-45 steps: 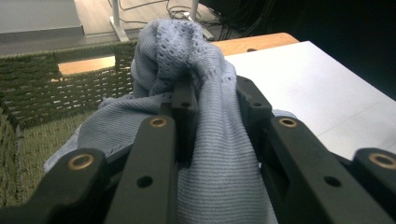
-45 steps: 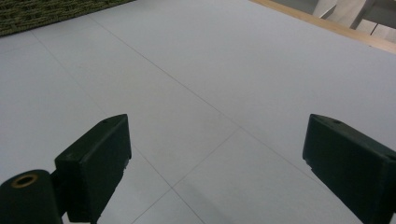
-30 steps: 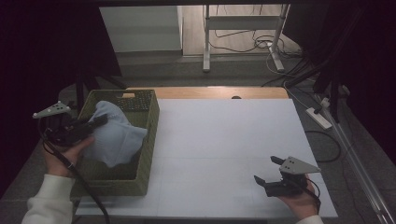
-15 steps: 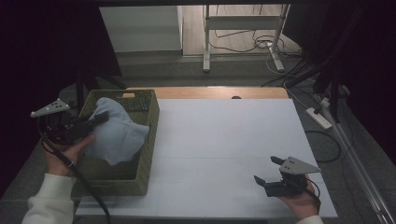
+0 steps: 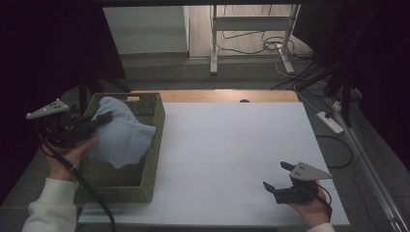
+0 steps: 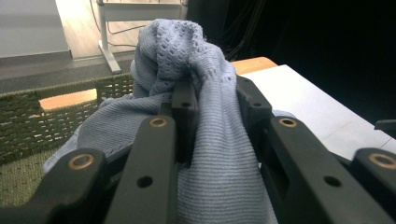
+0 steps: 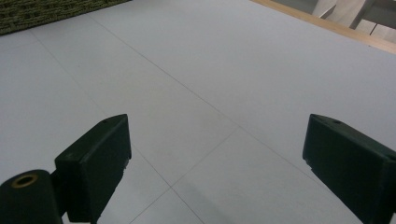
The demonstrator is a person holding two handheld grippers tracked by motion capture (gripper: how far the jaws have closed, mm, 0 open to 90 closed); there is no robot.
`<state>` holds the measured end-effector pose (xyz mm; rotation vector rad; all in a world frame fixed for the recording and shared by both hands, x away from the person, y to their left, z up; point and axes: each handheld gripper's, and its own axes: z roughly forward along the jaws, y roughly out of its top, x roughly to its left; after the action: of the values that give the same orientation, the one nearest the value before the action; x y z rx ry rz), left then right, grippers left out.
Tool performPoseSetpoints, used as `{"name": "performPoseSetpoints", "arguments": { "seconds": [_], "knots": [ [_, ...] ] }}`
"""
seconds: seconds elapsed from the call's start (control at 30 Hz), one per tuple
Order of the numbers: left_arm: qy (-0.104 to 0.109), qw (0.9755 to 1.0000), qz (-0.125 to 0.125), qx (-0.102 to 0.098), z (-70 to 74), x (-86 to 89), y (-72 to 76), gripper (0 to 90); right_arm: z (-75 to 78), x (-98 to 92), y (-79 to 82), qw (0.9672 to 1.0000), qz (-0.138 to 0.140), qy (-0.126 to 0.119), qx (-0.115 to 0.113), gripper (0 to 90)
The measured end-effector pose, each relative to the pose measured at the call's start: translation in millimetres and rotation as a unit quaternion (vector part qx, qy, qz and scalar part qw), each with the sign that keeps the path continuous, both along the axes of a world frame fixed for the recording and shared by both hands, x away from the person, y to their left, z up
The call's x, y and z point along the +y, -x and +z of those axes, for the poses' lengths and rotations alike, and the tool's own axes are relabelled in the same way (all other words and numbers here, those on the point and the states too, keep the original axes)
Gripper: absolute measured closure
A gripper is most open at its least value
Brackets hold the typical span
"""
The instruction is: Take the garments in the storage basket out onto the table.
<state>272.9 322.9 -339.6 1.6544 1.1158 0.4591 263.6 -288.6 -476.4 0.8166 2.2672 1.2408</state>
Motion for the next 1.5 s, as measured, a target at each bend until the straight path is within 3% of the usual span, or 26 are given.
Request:
{"name": "performPoseSetpoints", "arguments": {
  "seconds": [0.63, 1.5],
  "knots": [
    [0.014, 0.9991, -0.029, -0.028, 21.5, -20.4, -0.5, 72.7, -0.3, 0.5, 0.1, 1.0000, 0.001, 0.001, 0.002, 8.2],
    [0.013, 0.9981, -0.052, -0.031, 32.5, -50.4, -12.4, 72.6, -0.9, 0.7, 0.1, 1.0000, 0.002, 0.002, 0.003, 8.2]
  ]
}}
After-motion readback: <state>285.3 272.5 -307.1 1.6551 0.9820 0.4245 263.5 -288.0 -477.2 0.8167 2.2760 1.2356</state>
